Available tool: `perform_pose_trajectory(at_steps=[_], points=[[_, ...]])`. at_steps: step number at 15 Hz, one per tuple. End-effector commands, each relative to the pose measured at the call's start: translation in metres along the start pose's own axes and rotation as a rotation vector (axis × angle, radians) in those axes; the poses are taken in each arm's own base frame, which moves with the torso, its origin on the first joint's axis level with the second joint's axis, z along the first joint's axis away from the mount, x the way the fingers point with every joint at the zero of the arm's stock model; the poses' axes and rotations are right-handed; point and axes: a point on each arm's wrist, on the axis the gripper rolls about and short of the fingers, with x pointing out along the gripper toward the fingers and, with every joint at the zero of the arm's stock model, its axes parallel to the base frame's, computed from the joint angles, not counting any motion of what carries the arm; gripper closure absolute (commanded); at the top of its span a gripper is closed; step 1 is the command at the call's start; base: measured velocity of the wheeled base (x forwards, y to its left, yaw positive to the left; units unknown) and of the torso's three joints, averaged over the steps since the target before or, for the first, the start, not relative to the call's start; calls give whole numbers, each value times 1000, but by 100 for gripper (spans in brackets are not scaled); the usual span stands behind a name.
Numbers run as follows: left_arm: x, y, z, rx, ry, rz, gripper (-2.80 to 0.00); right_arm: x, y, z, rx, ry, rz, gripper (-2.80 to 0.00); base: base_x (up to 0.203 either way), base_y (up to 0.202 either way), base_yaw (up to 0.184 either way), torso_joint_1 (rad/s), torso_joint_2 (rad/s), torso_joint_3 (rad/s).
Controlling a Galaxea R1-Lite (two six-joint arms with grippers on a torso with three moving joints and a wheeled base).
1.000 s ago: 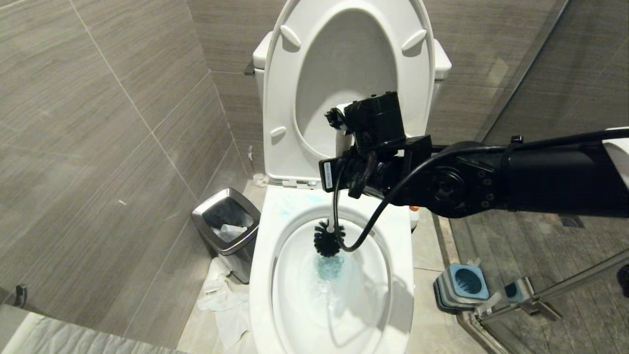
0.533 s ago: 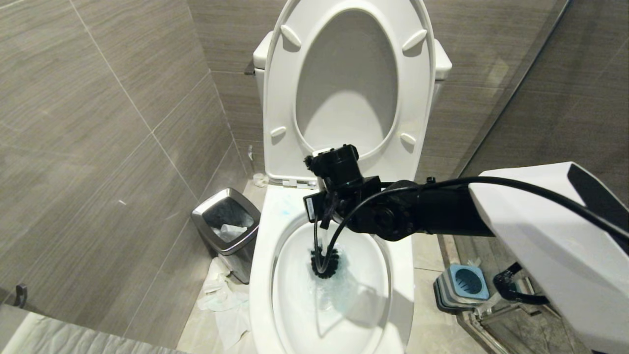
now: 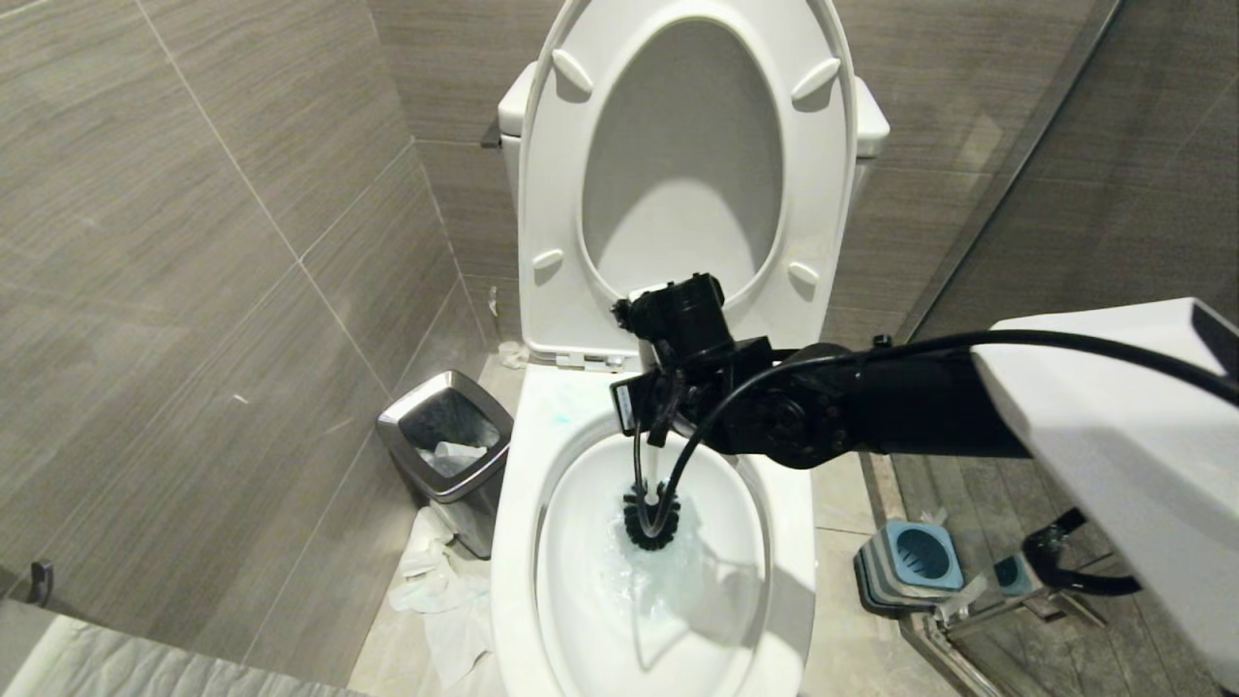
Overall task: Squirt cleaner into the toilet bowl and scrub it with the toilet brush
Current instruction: Scrub the toilet bowl
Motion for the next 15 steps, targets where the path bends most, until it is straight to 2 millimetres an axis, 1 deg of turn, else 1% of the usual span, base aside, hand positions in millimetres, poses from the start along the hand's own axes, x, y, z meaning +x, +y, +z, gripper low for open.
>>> perform_pose_trajectory(at_steps=[1,2,3,5,8,12,14,15], points=[[0,0,0,0,3,0,0,-42,-14,24,21,-55,4,0,0,0,0,0,0,0],[0,0,0,0,3,0,0,-51,-19,22,16,-44,-8,0,0,0,0,0,0,0],[0,0,0,0,3,0,0,-51,-23,22,16,-39,-24,0,0,0,0,0,0,0],[0,0,0,0,3,0,0,-43,-23,18,8,-25,-32,0,0,0,0,0,0,0],[0,0,0,0,3,0,0,-17,-15,3,-10,13,-38,0,0,0,0,0,0,0],[0,0,0,0,3,0,0,22,-3,-2,-8,4,-45,0,0,0,0,0,0,0],[0,0,0,0,3,0,0,35,2,-8,-14,5,-54,0,0,0,0,0,0,0],[0,0,0,0,3,0,0,36,5,-9,-16,4,-49,0,0,0,0,0,0,0]])
